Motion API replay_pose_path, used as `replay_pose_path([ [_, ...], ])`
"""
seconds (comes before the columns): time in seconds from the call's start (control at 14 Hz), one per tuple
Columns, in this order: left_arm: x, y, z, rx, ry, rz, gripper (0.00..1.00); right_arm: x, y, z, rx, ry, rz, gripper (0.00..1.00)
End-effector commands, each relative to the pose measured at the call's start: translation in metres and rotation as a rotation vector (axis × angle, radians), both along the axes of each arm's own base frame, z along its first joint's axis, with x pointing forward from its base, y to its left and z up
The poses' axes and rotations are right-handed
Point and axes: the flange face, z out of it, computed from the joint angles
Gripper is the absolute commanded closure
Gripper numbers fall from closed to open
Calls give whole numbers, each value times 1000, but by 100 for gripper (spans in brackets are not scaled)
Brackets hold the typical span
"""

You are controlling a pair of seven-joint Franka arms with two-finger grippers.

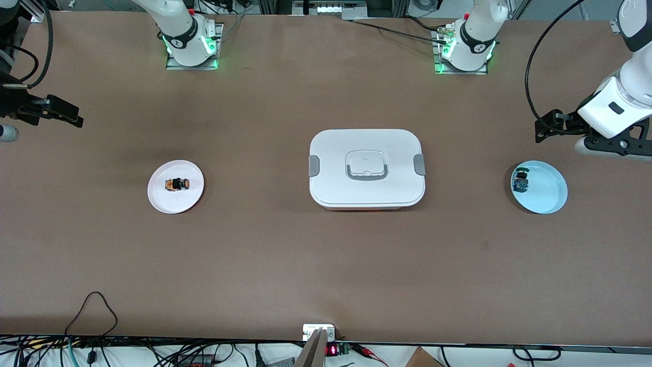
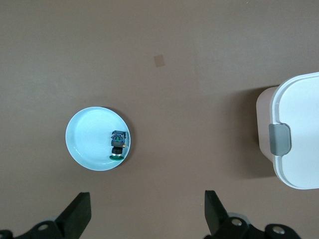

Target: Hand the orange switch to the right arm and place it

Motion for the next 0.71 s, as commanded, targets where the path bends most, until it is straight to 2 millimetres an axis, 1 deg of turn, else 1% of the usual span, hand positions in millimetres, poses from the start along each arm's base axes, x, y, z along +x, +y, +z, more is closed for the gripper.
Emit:
replay_pose_path([
  [0.0,4,0,5,-11,-3,10,0,-7,-4,8,8,-35,-3,0],
  [0.14,4,0,5,-11,-3,8,0,-4,-6,12,1,-52,-5,0],
  [0.29,4,0,5,-11,-3,8,0,0,-2,20,1,-66,-2,0],
  [0.64,4,0,5,-11,-3,8,0,0,0,20,1,-62,2,0],
])
